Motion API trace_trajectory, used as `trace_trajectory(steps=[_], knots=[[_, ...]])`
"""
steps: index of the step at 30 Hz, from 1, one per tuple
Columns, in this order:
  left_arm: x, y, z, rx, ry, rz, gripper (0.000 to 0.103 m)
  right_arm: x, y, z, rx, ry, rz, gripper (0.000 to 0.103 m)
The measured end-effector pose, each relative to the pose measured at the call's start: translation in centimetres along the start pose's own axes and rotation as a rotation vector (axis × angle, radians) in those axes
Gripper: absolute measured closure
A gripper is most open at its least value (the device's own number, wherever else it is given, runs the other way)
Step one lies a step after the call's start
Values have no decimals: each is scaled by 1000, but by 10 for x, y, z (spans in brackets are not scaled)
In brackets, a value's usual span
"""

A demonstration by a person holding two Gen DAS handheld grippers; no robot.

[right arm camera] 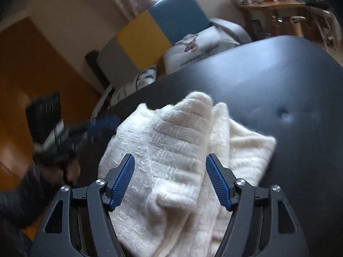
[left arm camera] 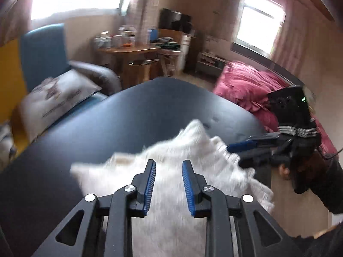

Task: Fold clothes

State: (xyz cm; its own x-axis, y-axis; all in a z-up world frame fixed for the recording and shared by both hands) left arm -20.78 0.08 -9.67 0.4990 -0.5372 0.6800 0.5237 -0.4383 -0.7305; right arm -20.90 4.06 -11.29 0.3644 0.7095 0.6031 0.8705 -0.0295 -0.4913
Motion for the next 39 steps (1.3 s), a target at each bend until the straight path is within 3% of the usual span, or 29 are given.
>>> trace_trajectory(steps=[1, 5, 9, 14, 20, 27, 29, 31, 34, 36, 39], knots=[[-5, -10, 1, -35, 49, -18, 74, -3, 2, 2, -7, -24, -8, 17], [-43, -41, 9, -155, 228, -118, 69, -8, 10, 1, -23, -126, -34, 17], [-74, -51, 8, -260, 355, -245, 66, -12, 21, 5, -3, -172, -59, 17], [-95, -55, 6, -310, 526, -371, 64, -25, 34, 18, 18, -178, -100, 17], [-110, -58, 24, -308, 708, -433, 64, -25, 40, 15, 69, -194, -90, 17], [-107, -41, 27, -284, 751, -471, 73, -18, 49, 12, 105, -181, -89, 15], [-101, -52, 23, -268, 690, -379, 80, -18, 52, 12, 120, -168, -85, 14], [-89, -68, 18, -236, 635, -258, 95, -19, 55, 11, 132, -149, -81, 14], [-94, -75, 13, -262, 469, -167, 100, -20, 59, 8, 156, -121, -70, 13], [-116, -50, 16, -287, 418, -282, 100, -21, 61, 7, 170, -106, -68, 12], [-110, -45, 16, -260, 472, -312, 97, -19, 63, 8, 170, -105, -63, 11]])
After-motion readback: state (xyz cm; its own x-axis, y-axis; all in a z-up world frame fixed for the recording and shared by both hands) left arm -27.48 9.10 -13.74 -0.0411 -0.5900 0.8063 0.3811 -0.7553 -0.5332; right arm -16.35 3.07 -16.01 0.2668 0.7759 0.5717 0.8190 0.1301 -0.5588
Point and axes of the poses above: each gripper's, at about its wrist camera, not at the fingertips, and x roughly against the way its jaws point, z to its right, y to its underside, the point moved 9 cm from there along -x, roughly the way its jaws point, and after that the axes turned 8 degrees about -x, right-handed, at the moved point
